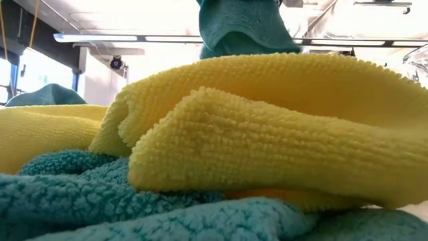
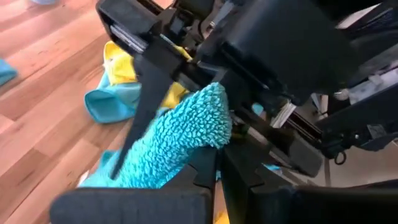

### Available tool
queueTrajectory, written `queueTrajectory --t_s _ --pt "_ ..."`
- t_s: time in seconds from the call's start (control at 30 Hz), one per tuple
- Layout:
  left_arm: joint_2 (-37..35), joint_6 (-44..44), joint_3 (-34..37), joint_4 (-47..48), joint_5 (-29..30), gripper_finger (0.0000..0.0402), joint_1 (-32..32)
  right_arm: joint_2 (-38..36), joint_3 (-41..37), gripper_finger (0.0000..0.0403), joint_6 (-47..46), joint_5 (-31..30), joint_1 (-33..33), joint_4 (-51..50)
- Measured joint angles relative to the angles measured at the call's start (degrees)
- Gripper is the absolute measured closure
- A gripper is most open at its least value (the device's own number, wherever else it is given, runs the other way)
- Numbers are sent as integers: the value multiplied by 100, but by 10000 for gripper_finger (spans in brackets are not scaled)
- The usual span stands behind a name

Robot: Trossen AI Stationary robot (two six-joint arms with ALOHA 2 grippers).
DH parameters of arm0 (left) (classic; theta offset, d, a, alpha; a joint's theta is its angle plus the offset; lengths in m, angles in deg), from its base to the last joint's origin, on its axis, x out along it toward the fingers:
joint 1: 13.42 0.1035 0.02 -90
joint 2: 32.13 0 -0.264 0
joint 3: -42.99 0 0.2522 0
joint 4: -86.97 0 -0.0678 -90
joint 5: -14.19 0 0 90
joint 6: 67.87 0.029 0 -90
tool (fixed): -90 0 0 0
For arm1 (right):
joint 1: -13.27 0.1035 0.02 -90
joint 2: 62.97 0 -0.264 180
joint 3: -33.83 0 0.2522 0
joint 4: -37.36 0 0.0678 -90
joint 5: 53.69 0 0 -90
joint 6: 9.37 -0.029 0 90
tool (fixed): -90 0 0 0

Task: Sort microfiber towel by color & place in baskets
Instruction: Put the blue towel into the bottom transparent bin

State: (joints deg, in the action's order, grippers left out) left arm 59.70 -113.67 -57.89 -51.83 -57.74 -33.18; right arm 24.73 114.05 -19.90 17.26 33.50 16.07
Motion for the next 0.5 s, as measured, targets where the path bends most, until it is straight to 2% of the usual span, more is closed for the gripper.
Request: queueTrajectory --t_s 0.17,0.2,0.33,0.5 --pt "0 182 0 -23 -124 367 -29 -17 410 375 -364 82 0 -1069" --pt "0 219 0 -16 -155 358 -29 -26 489 386 -519 142 0 -1331" --pt "0 249 0 -25 -478 315 -37 -43 899 374 -1672 189 185 -2562" --pt "0 174 0 158 -556 274 -134 -72 1276 396 -2437 25 914 -3838"
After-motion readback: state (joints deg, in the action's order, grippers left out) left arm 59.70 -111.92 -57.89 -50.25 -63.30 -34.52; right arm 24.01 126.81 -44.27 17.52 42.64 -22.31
